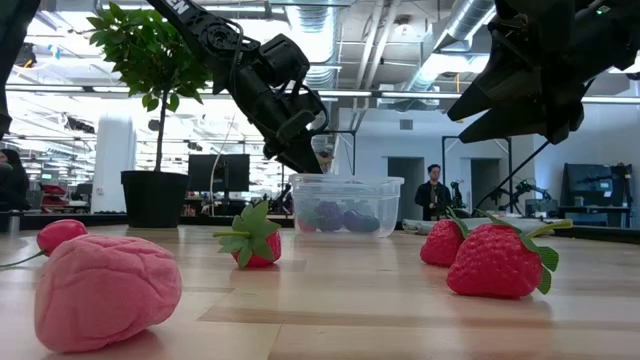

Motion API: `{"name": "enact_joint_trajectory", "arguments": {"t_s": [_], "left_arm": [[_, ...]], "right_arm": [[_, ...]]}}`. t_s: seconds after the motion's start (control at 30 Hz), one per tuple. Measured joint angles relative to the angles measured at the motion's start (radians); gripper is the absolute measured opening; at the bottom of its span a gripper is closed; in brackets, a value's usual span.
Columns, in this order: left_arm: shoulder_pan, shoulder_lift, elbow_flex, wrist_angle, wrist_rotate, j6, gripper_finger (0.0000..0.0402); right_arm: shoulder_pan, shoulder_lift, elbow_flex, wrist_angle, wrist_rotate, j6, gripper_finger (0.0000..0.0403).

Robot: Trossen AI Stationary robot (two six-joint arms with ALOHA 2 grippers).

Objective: Pick and placing Produce into tupperware
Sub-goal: Put the strawberry into the container, then put the top apricot into the container

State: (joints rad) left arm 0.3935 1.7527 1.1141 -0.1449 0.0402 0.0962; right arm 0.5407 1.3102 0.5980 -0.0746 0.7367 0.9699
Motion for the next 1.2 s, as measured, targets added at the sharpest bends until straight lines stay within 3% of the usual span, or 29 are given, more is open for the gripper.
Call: {"name": "enact_joint_trajectory", "arguments": {"t_s": [0.5,0.9,1.2], "left_arm": [[0.000,0.000,0.000,0.001,-0.028,0.001,0.0152],[0.000,0.000,0.000,0.001,-0.029,0.023,0.0220],[-0.016,0.000,0.050,-0.040,0.038,0.046,0.0229]], "right_arm": [[0.001,0.000,0.000,0.000,-0.002,0.000,0.0221],[0.001,0.000,0.000,-0.003,-0.002,-0.001,0.0221],[0.001,0.000,0.000,-0.004,-0.002,-0.001,0.0221]]}}
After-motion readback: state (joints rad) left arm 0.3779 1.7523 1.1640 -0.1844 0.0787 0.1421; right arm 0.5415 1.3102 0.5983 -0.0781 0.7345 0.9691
